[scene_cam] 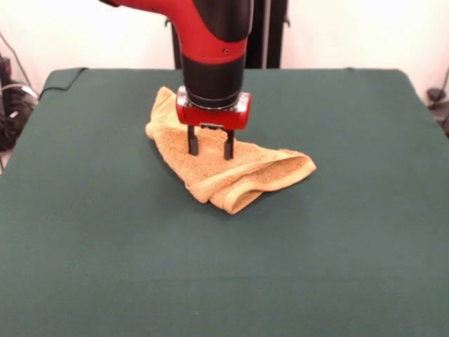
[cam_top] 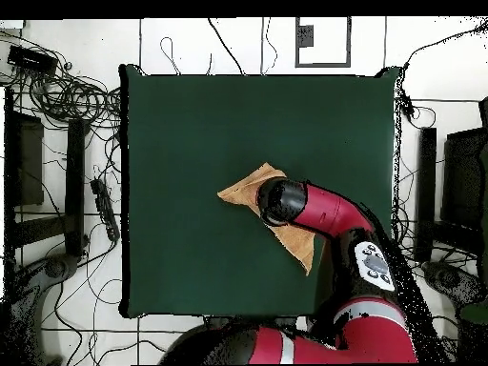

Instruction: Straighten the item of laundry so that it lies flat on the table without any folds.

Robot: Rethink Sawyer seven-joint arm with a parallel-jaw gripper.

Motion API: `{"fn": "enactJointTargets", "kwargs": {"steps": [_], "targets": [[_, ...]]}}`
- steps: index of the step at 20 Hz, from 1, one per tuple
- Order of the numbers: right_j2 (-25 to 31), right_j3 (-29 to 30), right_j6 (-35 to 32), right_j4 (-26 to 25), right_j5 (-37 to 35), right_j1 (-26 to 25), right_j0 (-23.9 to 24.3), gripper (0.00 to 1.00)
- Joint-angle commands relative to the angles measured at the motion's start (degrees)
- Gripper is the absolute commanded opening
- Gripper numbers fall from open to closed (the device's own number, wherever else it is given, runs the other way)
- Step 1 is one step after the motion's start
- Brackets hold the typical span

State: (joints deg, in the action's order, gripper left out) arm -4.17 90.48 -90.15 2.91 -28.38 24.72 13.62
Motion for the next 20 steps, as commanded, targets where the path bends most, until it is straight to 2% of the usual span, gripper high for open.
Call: {"fn": "enactJointTargets", "kwargs": {"steps": [1, 10, 20], "targets": [[5.1, 3.32, 0.15, -3.65, -0.69, 3.11, 4.15, 1.0], [6.58, 2.84, -0.76, -5.14, -1.47, 3.46, 6.28, 1.0], [5.48, -0.19, -0.47, -5.79, -10.43, 8.05, 5.58, 1.0]]}}
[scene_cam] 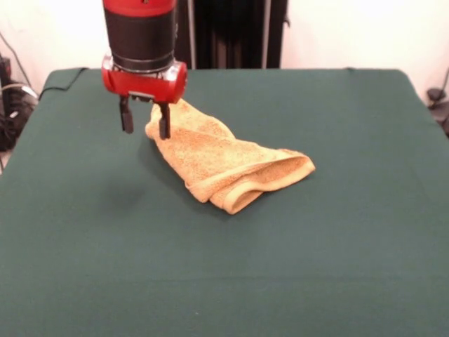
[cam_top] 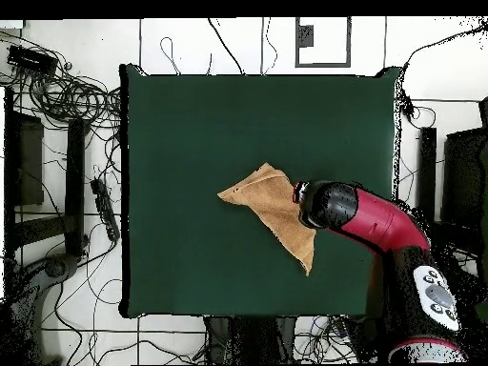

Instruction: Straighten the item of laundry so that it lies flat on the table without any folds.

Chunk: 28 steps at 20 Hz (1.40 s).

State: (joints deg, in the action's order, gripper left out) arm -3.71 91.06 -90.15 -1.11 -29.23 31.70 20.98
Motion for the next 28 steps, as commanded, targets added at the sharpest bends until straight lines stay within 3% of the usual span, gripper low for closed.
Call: {"fn": "enactJointTargets", "kwargs": {"steps": [1, 7, 15, 28], "targets": [[5.1, -0.83, -0.42, -1.69, -10.42, 1.38, -1.66, 1.0], [5.0, -1.67, -0.43, -1.73, -15.78, 3.67, -1.32, 1.0], [6.73, -4.54, -2.0, -1.14, -11.57, -1.16, -0.34, 1.0], [6.17, -9.38, -4.95, 0.22, -12.51, -5.01, -1.34, 1.0]]}}
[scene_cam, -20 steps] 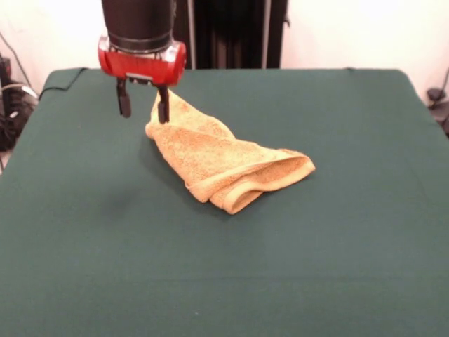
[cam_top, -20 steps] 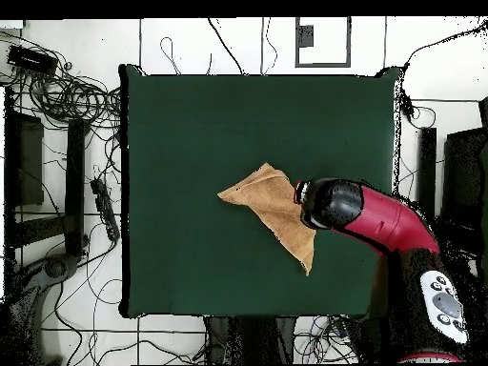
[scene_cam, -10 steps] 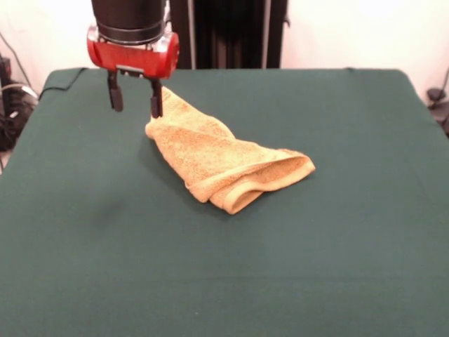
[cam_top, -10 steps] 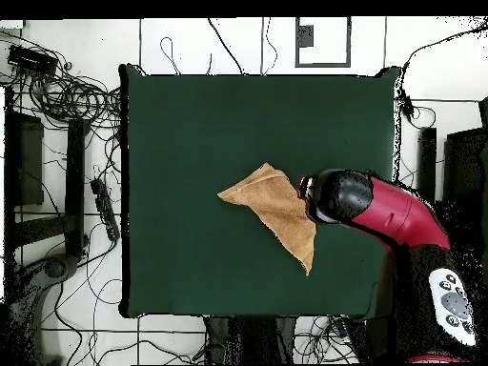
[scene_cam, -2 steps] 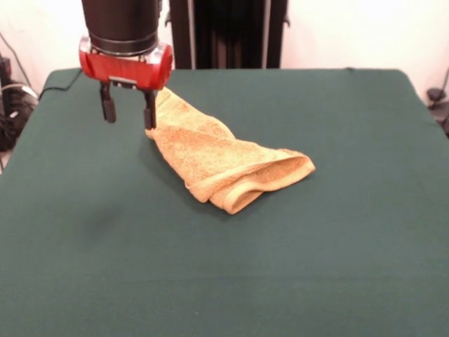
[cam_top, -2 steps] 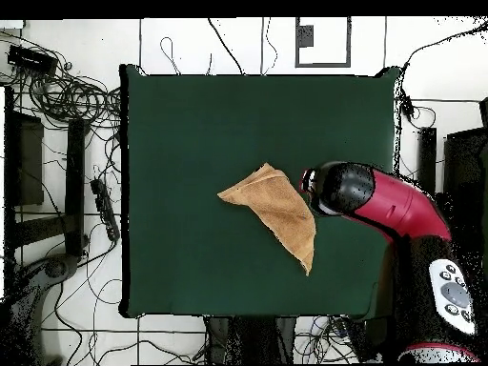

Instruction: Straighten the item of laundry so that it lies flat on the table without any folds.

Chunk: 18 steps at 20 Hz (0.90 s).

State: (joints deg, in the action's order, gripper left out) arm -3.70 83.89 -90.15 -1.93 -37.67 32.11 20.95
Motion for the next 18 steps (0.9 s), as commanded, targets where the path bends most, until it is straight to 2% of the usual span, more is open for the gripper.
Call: {"fn": "enactJointTargets", "kwargs": {"steps": [1, 18], "targets": [[5.97, -2.19, -5.38, 1.15, -3.95, -5.43, -1.47, 1.0], [3.74, -0.02, -12.2, 2.65, 0.56, -6.27, -5.21, 1.0]]}}
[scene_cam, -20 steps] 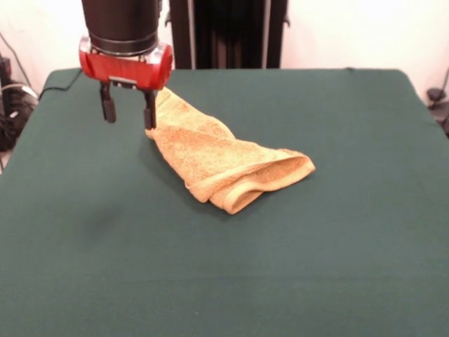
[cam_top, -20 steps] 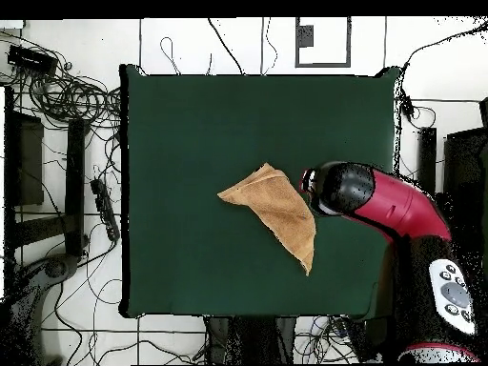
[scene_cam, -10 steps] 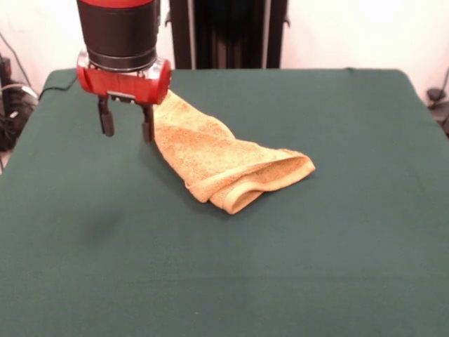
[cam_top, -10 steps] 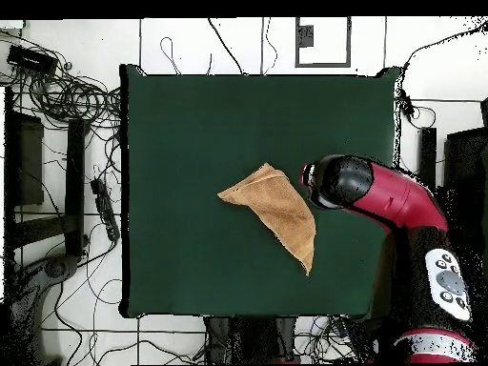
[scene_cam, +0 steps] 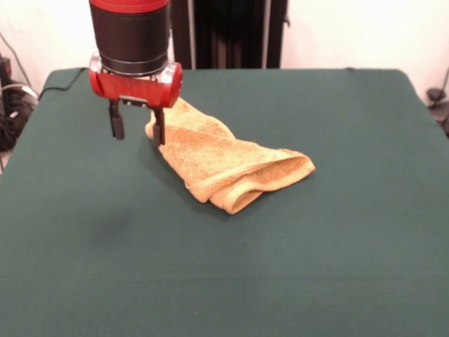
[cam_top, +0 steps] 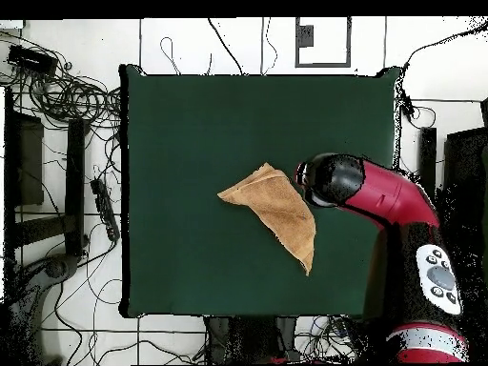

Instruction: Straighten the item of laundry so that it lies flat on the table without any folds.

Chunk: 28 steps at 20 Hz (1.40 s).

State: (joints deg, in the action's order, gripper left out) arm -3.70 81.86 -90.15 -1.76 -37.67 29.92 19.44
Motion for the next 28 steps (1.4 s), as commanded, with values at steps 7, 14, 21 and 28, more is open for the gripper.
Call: {"fn": "enactJointTargets", "kwargs": {"steps": [7, 14, 21, 28], "targets": [[3.0, 2.78, -14.55, 3.53, 3.17, -4.69, -5.28, 1.0], [1.72, 2.4, -16.75, 4.79, 4.55, -5.64, -7.21, 1.0], [0.78, 1.68, -16.99, 5.55, 7.27, -7.43, -8.06, 1.0], [0.59, 1.04, -16.9, 7.0, 9.78, -9.33, -8.6, 1.0]]}}
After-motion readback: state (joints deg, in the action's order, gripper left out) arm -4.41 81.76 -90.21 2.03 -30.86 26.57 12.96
